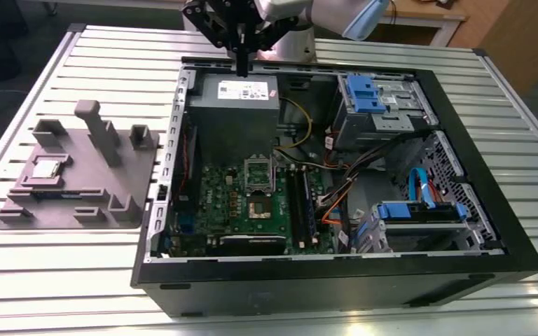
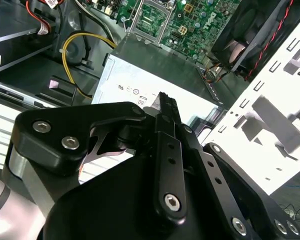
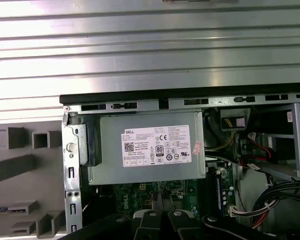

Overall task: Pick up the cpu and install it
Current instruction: 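Reach for the cpu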

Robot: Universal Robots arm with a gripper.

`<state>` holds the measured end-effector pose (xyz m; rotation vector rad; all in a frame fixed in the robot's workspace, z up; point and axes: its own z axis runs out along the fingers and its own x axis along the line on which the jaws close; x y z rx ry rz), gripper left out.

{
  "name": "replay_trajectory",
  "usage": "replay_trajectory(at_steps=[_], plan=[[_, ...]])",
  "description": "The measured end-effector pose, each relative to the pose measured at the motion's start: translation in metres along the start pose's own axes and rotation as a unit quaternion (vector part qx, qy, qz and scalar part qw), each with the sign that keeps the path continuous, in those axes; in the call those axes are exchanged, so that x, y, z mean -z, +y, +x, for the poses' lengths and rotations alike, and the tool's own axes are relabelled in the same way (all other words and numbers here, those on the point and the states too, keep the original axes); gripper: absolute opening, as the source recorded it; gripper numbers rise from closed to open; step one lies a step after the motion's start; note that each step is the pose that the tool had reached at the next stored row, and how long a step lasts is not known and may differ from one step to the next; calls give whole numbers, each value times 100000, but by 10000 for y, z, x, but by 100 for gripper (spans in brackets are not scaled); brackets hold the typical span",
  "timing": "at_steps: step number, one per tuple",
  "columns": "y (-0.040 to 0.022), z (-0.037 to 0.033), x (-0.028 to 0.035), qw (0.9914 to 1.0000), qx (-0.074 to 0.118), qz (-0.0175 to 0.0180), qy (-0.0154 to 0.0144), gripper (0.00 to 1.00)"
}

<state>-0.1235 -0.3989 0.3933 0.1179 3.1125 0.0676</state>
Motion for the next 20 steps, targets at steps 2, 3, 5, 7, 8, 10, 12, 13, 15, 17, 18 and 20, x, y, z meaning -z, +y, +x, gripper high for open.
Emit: replay_trajectory(at_steps=[2, 3, 5, 7, 8, 10, 12, 13, 15, 17, 18, 20], plan=[[0, 1, 0, 100000, -2, -1, -2, 10], [0, 1, 0, 100000, -2, -1, -2, 10], [0, 4, 0, 100000, -6, -3, -2, 10], [0, 7, 0, 100000, -6, 0, -2, 10], [-1, 9, 0, 100000, -8, 0, -1, 10], [-1, 14, 0, 100000, -6, -1, 0, 10], [-1, 18, 0, 100000, -1, -4, -3, 10], [-2, 20, 1, 100000, -1, -1, -1, 10], [-2, 26, 1, 100000, -2, 1, -1, 10], [-2, 32, 1, 100000, -2, -1, -1, 10], [-3, 35, 1, 100000, -2, 1, -3, 10], [-3, 43, 1, 100000, -2, -1, -3, 10]])
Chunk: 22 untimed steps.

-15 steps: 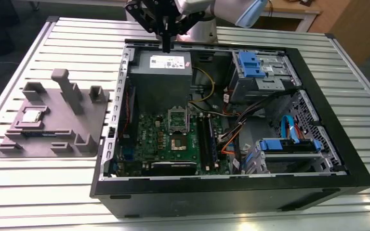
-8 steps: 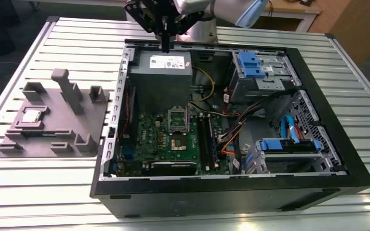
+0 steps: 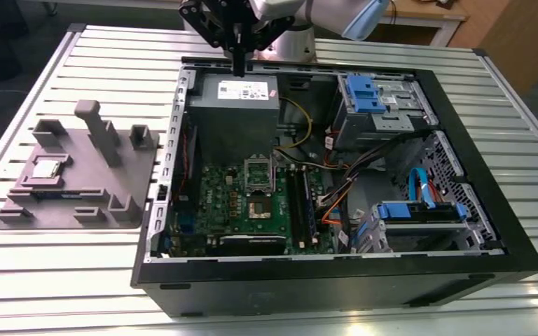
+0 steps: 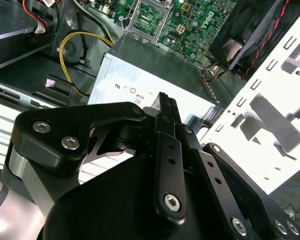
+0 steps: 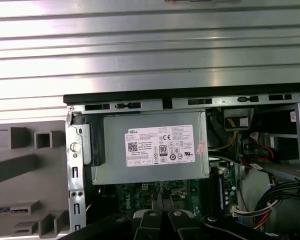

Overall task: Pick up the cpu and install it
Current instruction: 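Reach for the cpu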

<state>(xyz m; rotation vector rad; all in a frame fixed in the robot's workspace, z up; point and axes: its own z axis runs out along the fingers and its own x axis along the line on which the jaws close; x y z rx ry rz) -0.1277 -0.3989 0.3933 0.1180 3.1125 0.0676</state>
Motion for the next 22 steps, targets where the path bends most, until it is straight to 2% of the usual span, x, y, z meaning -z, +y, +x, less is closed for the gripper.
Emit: replay_trajectory(at_steps=[2, 4, 22], plan=[[0, 5, 0, 100000, 1, 1, 0, 10], [-6, 79, -2, 100000, -2, 2, 3, 10], [-12, 154, -2, 100000, 1, 0, 2, 10]])
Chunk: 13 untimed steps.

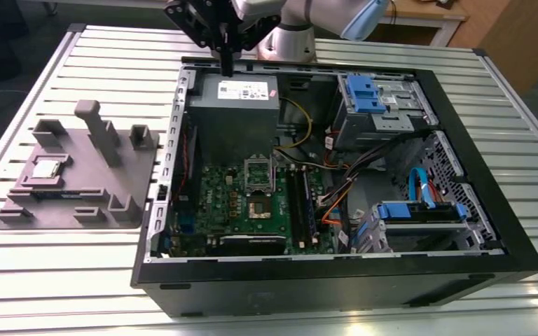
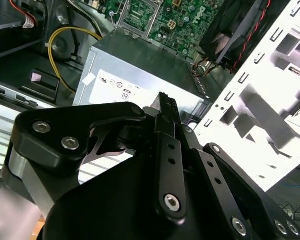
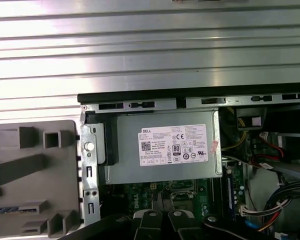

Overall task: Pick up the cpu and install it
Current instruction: 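Reach for the cpu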

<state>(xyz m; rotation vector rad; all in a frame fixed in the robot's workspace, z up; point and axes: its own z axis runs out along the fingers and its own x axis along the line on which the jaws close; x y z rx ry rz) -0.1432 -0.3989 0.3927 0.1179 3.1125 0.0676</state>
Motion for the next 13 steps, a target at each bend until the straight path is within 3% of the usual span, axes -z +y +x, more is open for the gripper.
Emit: replay_trajectory(at_steps=[13], plan=[[-5, 71, -1, 100000, -2, 1, 1, 10]])
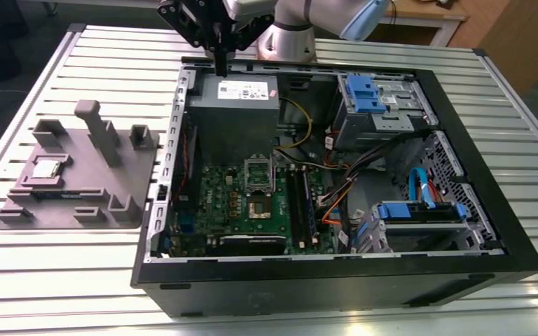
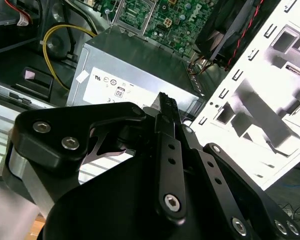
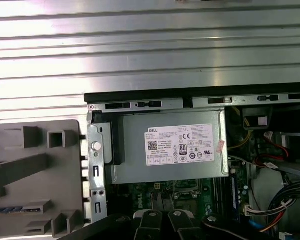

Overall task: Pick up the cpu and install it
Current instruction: 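Reach for the cpu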

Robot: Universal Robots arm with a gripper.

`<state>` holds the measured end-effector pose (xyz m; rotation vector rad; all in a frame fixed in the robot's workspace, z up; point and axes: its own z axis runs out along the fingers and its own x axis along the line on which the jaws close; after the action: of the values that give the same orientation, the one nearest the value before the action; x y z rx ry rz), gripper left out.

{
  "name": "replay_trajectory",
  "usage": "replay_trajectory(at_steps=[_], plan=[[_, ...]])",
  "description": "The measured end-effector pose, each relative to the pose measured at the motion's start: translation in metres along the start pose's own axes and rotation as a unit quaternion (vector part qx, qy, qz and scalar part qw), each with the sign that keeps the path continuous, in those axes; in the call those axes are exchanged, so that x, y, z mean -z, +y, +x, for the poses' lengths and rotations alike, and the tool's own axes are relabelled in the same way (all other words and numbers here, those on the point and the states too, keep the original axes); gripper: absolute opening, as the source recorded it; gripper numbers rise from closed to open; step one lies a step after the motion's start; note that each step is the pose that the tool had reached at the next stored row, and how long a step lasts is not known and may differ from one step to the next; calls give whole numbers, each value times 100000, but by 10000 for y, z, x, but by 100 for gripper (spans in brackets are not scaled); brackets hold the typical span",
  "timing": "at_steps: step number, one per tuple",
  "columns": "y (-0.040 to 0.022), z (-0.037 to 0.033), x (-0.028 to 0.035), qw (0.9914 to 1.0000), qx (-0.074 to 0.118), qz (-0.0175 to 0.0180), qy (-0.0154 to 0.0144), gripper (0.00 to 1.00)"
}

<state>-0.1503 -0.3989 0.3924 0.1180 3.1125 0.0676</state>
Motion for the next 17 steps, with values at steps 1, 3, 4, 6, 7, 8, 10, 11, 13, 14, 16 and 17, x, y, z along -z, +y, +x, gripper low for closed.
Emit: replay_trajectory(at_steps=[1, 3, 4, 6, 7, 8, 10, 11, 13, 14, 16, 17], plan=[[0, 3, 0, 100000, 1, -1, -1, 10], [-1, 9, -1, 100000, 3, 1, -2, 10], [-1, 12, -2, 100000, -1, -2, -1, 10], [-1, 17, -3, 100000, 0, -1, 0, 10], [-2, 21, -4, 100000, -2, -2, -2, 10], [-2, 23, -4, 100000, 0, -1, -1, 10], [-2, 26, -5, 100000, 6, -1, -1, 10], [-2, 28, -5, 100000, 0, 0, 0, 10], [-4, 40, -12, 100000, 0, 2, 6, 10], [-4, 45, -18, 100000, 2, -2, 7, 10], [-4, 47, -19, 100000, -2, 2, 12, 10], [-5, 49, -20, 100000, -3, 1, 12, 10]])
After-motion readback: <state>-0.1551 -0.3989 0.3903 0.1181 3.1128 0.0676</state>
